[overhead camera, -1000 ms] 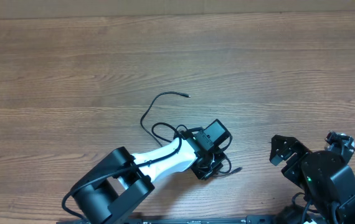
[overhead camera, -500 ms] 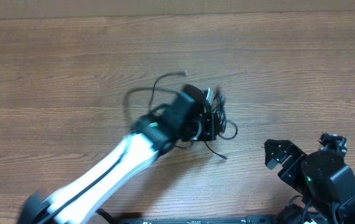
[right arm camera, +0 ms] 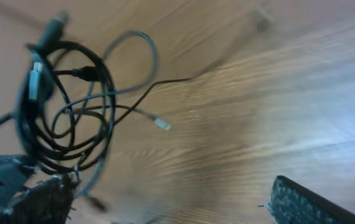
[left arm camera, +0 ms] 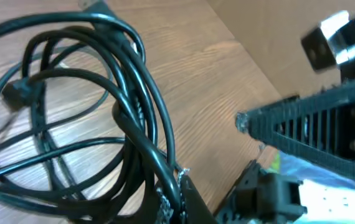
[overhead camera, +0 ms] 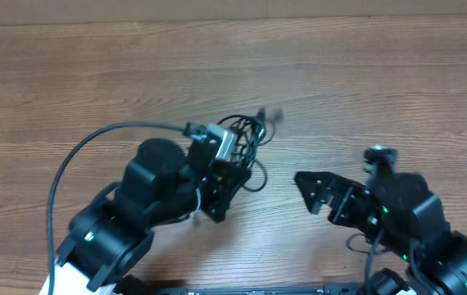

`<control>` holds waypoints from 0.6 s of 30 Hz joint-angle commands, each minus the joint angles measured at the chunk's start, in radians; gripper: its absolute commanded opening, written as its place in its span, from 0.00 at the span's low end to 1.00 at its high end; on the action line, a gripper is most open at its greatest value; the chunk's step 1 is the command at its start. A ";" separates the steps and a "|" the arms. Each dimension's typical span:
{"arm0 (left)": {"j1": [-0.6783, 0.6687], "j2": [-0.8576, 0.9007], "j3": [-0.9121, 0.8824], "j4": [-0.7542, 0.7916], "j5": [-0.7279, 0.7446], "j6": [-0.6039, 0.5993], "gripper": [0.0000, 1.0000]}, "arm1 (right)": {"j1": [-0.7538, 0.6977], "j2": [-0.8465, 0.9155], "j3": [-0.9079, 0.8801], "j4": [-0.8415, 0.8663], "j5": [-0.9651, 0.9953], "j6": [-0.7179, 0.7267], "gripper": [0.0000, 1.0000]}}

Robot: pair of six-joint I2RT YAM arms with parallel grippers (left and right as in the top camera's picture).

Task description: Untangle cables

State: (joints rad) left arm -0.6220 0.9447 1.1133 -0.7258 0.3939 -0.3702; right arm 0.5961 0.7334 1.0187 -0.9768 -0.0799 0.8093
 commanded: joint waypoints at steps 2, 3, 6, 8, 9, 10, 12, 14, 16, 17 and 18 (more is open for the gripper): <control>0.006 -0.018 0.005 -0.056 -0.008 0.080 0.04 | -0.001 0.038 -0.002 0.067 -0.159 -0.222 0.88; 0.006 -0.013 0.003 -0.072 -0.001 0.080 0.04 | -0.001 0.052 -0.002 0.083 -0.184 -0.224 0.84; 0.006 0.000 0.003 -0.082 0.081 0.135 0.04 | -0.001 0.107 -0.002 0.143 -0.248 -0.222 0.69; 0.006 0.008 0.003 -0.080 0.139 0.189 0.04 | -0.001 0.147 -0.002 0.188 -0.283 -0.193 0.68; 0.006 0.012 0.003 -0.080 0.152 0.213 0.04 | -0.001 0.167 -0.002 0.212 -0.304 -0.172 0.67; 0.006 0.016 0.003 -0.083 0.153 0.218 0.04 | -0.001 0.189 -0.002 0.242 -0.335 -0.154 0.64; 0.006 0.024 0.003 -0.091 0.150 0.232 0.04 | -0.001 0.235 -0.002 0.313 -0.416 -0.148 0.55; 0.006 0.030 0.002 -0.097 0.150 0.241 0.04 | -0.001 0.278 -0.002 0.358 -0.452 -0.146 0.40; 0.006 0.035 0.002 -0.097 0.135 0.243 0.04 | -0.001 0.320 -0.002 0.355 -0.430 -0.125 0.05; 0.007 0.035 0.003 -0.097 0.103 0.243 0.04 | -0.001 0.338 -0.002 0.339 -0.406 -0.111 0.04; 0.008 0.035 0.003 -0.098 0.054 0.235 0.04 | -0.001 0.352 -0.002 0.317 -0.372 -0.102 0.04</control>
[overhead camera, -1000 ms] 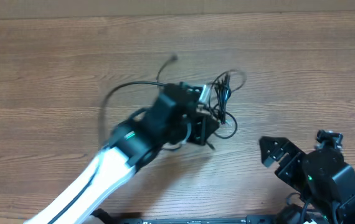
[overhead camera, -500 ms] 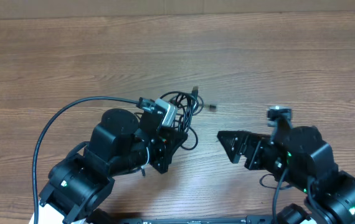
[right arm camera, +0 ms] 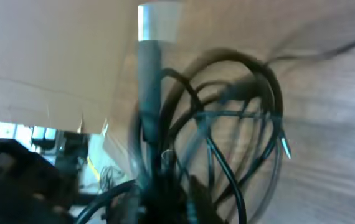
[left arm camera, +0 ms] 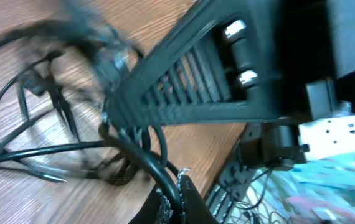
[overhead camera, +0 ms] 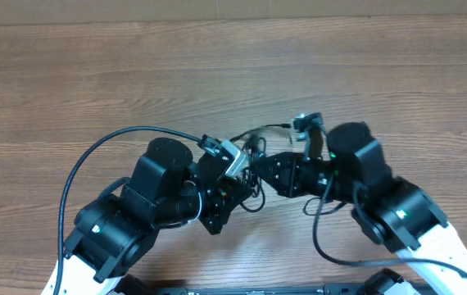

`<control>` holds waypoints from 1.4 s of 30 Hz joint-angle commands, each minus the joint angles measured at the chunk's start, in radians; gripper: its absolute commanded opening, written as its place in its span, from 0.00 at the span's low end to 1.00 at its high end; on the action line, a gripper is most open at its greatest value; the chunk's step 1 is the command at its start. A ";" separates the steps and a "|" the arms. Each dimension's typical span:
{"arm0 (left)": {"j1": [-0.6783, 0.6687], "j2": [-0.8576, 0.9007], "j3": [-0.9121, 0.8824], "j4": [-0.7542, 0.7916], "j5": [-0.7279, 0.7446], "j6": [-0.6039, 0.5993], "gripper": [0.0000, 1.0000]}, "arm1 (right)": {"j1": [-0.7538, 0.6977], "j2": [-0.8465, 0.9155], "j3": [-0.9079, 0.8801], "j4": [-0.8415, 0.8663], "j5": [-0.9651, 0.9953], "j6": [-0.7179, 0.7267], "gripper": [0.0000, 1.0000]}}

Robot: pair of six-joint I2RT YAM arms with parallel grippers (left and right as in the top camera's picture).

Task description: Untangle cables

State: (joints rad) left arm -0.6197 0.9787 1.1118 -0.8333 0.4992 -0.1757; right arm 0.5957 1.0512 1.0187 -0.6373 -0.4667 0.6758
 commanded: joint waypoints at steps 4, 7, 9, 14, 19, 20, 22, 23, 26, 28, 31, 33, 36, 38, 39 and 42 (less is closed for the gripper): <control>0.058 -0.047 0.026 0.006 -0.363 -0.130 0.04 | -0.002 0.074 -0.002 -0.204 0.291 0.049 0.04; 0.115 -0.097 0.047 0.009 -0.417 -0.154 0.04 | -0.002 0.073 -0.002 -0.293 0.432 0.129 0.04; 0.166 -0.150 0.068 0.010 -0.424 -0.154 0.04 | -0.002 0.073 -0.002 -0.356 0.542 0.222 0.04; 0.247 -0.219 0.107 0.011 -0.491 -0.188 0.04 | -0.002 0.073 -0.015 -0.421 0.687 0.362 0.04; 0.290 -0.246 0.111 -0.003 -0.510 -0.230 0.04 | -0.002 0.073 -0.053 -0.412 0.729 0.435 0.04; 0.293 -0.246 0.111 -0.013 -0.511 -0.232 0.04 | -0.002 0.075 -0.053 -0.410 0.728 0.439 0.04; 0.293 -0.241 0.111 -0.036 -0.518 -0.233 0.05 | -0.002 0.075 -0.053 -0.393 0.728 0.439 0.04; 0.293 -0.239 0.111 -0.059 -0.547 -0.261 0.04 | -0.002 0.075 -0.053 -0.382 0.728 0.438 0.04; 0.293 -0.229 0.109 -0.136 -0.658 -0.366 0.04 | -0.003 0.074 -0.053 -0.331 0.729 0.345 0.04; 0.293 -0.221 0.109 -0.176 -0.716 -0.409 0.04 | -0.014 0.070 -0.045 -0.294 0.731 0.254 0.04; 0.293 -0.214 0.109 -0.208 -0.784 -0.433 0.04 | -0.069 0.055 -0.013 -0.291 0.737 0.174 0.04; 0.293 -0.211 0.109 -0.214 -0.806 -0.434 0.04 | -0.125 0.033 0.010 -0.293 0.727 0.113 0.04; 0.293 -0.211 0.109 -0.217 -0.855 -0.433 0.04 | -0.207 -0.010 0.032 -0.291 0.661 0.034 0.04; 0.293 -0.208 0.109 -0.220 -0.889 -0.434 0.04 | -0.262 -0.047 0.037 -0.290 0.562 -0.013 0.04; 0.293 -0.205 0.109 -0.221 -0.899 -0.434 0.04 | -0.283 -0.065 0.037 -0.286 0.502 -0.027 0.04; 0.293 -0.192 0.109 -0.220 -0.871 -0.435 0.06 | -0.336 -0.112 0.037 -0.248 0.198 -0.110 0.04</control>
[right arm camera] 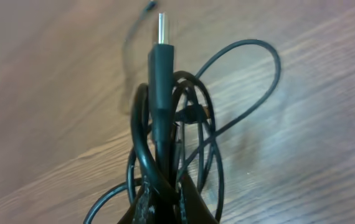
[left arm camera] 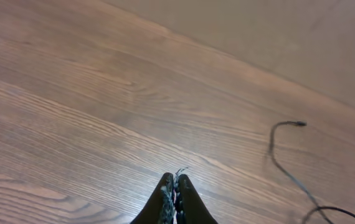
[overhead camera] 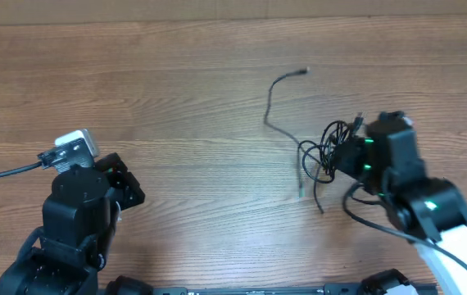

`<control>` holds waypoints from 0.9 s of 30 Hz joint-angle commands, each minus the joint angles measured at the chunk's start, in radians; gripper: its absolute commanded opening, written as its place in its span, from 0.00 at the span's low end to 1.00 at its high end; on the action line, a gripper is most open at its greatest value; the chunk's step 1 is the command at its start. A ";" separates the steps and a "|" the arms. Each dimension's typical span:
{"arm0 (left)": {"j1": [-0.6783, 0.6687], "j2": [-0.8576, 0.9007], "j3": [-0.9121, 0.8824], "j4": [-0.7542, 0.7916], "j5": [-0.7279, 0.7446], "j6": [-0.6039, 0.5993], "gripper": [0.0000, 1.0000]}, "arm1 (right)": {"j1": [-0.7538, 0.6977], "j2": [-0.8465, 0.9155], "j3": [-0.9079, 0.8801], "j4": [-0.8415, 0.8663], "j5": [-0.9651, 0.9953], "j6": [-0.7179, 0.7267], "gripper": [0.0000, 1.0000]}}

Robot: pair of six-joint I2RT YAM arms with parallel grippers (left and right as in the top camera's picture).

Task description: Untangle cables

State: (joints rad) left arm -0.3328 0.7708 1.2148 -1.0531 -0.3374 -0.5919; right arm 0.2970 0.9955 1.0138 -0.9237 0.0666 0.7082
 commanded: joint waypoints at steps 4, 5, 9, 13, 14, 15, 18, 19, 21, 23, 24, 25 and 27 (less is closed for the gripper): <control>0.006 0.059 0.005 0.036 0.241 -0.018 0.12 | -0.029 -0.066 0.041 0.120 -0.668 -0.324 0.04; 0.006 0.074 0.005 0.051 0.330 -0.017 0.20 | -0.023 -0.063 0.041 0.123 -0.682 -0.338 0.04; 0.005 0.151 0.005 0.103 0.684 0.043 0.69 | -0.016 -0.027 0.040 0.114 -0.667 -0.347 0.04; 0.004 0.245 0.005 0.090 0.856 0.136 0.77 | -0.016 0.006 0.040 0.115 -0.667 -0.347 0.04; 0.001 0.270 0.005 0.087 0.875 0.135 0.76 | -0.016 0.013 0.040 0.114 -0.667 -0.347 0.04; -0.006 0.296 0.005 0.086 0.895 0.133 0.74 | -0.016 0.020 0.040 0.114 -0.667 -0.347 0.04; -0.050 0.373 0.005 0.098 0.919 0.071 0.68 | -0.016 0.040 0.040 0.115 -0.665 -0.347 0.04; -0.074 0.399 0.005 0.106 0.918 0.045 0.67 | -0.016 0.045 0.040 0.114 -0.657 -0.347 0.04; -0.124 0.444 0.005 0.133 0.918 0.010 0.67 | -0.016 0.053 0.040 0.114 -0.631 -0.347 0.04; -0.182 0.486 0.005 0.174 0.915 -0.024 0.67 | -0.016 0.055 0.040 0.114 -0.600 -0.347 0.04; -0.206 0.503 0.005 0.194 0.912 -0.043 0.68 | -0.016 0.055 0.040 0.113 -0.584 -0.347 0.04; -0.233 0.524 0.005 0.219 0.912 -0.074 0.68 | -0.016 0.055 0.040 0.110 -0.561 -0.347 0.04; -0.262 0.549 0.005 0.248 0.914 -0.114 0.68 | -0.016 0.055 0.040 0.101 -0.526 -0.347 0.04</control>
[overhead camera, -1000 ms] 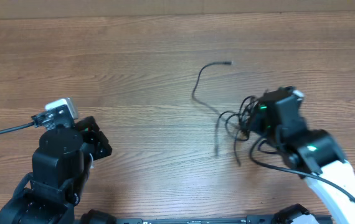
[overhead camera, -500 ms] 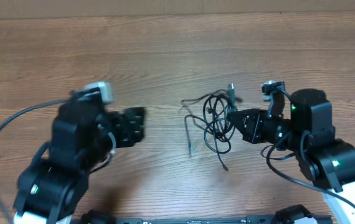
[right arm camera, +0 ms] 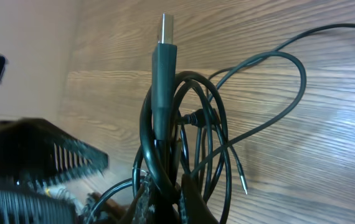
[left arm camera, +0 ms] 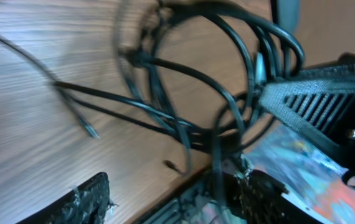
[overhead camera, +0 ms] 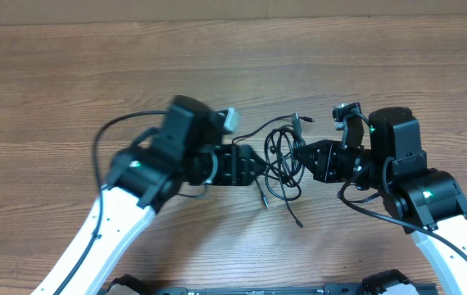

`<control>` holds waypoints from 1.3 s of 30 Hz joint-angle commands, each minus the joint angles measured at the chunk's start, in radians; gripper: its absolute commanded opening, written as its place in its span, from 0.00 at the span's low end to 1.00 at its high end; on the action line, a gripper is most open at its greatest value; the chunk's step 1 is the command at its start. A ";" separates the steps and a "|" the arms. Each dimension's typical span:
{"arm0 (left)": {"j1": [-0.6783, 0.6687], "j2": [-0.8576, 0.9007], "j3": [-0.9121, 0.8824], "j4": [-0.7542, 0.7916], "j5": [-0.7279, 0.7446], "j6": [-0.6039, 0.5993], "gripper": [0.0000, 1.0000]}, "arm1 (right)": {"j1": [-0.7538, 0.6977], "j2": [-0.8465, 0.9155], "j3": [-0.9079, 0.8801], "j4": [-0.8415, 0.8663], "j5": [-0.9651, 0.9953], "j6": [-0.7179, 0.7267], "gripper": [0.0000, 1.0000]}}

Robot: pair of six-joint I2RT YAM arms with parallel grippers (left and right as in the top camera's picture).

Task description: Untangle cables

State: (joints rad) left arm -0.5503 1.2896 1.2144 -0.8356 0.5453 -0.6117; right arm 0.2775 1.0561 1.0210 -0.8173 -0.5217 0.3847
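Note:
A tangle of black cables (overhead camera: 279, 161) hangs at the table's middle, and my right gripper (overhead camera: 301, 156) is shut on it from the right. In the right wrist view the bundle (right arm camera: 184, 124) rises out of the closed gripper (right arm camera: 168, 194), a USB plug (right arm camera: 164, 56) pointing up. My left gripper (overhead camera: 256, 166) stands open just left of the tangle. Its two fingers (left arm camera: 90, 199) are wide apart, with cable loops (left arm camera: 196, 93) in front of them. Thin loose ends trail toward the table's front (overhead camera: 297, 220) and back (overhead camera: 297, 120).
The wooden table (overhead camera: 70, 65) runs to a far edge at the top of the overhead view. The left arm's own black lead (overhead camera: 115, 127) arcs over its wrist. The two arms face each other closely across the tangle.
My left gripper was shut and empty at the table's left; now it is open beside the tangle at the centre. The right gripper, still holding the bundle, has moved left.
First my left gripper held the tangle at the centre while the right stood open to the right. Then both were at the bundle. After that the right held it at the right side and the left was shut, far left. Now both meet at the centre.

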 commanded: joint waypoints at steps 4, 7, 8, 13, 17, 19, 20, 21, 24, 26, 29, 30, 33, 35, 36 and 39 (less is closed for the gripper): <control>-0.078 0.064 0.005 0.057 0.031 -0.137 0.64 | 0.004 -0.006 0.033 -0.014 0.077 -0.023 0.04; -0.119 0.103 0.005 0.071 0.026 -0.137 0.61 | 0.005 -0.006 0.033 -0.014 0.076 -0.022 0.04; -0.134 0.119 0.005 0.071 0.020 -0.137 0.55 | 0.006 -0.006 0.033 -0.014 0.076 -0.019 0.04; -0.182 0.199 0.005 0.023 -0.171 -0.137 0.04 | 0.056 -0.006 0.033 -0.023 0.073 -0.019 0.04; -0.162 0.208 0.009 -0.078 -0.409 -0.151 0.04 | 0.076 -0.007 0.033 -0.065 0.096 -0.019 0.04; -0.132 0.183 0.026 -0.148 -0.517 -0.177 0.04 | 0.076 -0.007 0.033 -0.111 0.167 -0.019 0.04; -0.111 0.164 0.039 -0.187 -0.570 -0.179 0.04 | 0.075 -0.007 0.033 -0.137 0.214 -0.019 0.04; -0.090 0.140 0.056 -0.222 -0.616 -0.177 0.04 | 0.075 -0.007 0.033 -0.165 0.274 -0.013 0.04; -0.016 0.046 0.105 -0.282 -0.705 -0.134 0.04 | 0.075 -0.006 0.033 -0.240 0.467 0.064 0.04; 0.060 -0.045 0.140 -0.282 -0.710 -0.079 0.04 | 0.075 -0.006 0.033 -0.289 0.607 0.153 0.04; 0.156 -0.144 0.166 -0.281 -0.710 -0.071 0.04 | 0.075 -0.006 0.033 -0.327 0.678 0.251 0.04; 0.187 -0.174 0.167 -0.277 -0.700 -0.069 0.04 | 0.075 -0.006 0.032 -0.328 0.672 0.267 0.04; 0.249 -0.238 0.167 -0.257 -0.572 -0.002 0.04 | 0.076 -0.006 0.032 -0.295 0.548 0.270 0.04; 0.258 -0.259 0.167 -0.237 -0.453 0.106 0.04 | 0.076 -0.006 0.031 -0.243 0.388 0.264 0.04; 0.258 -0.261 0.168 -0.229 -0.406 0.175 0.04 | 0.076 -0.006 0.028 -0.211 0.317 0.255 0.04; 0.256 -0.264 0.168 -0.234 -0.323 0.344 0.04 | 0.076 -0.004 0.027 -0.094 0.061 0.243 0.35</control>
State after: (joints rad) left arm -0.2966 1.0100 1.3731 -1.0756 0.0578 -0.5129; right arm 0.3534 1.0622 1.0248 -0.9718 -0.1627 0.6270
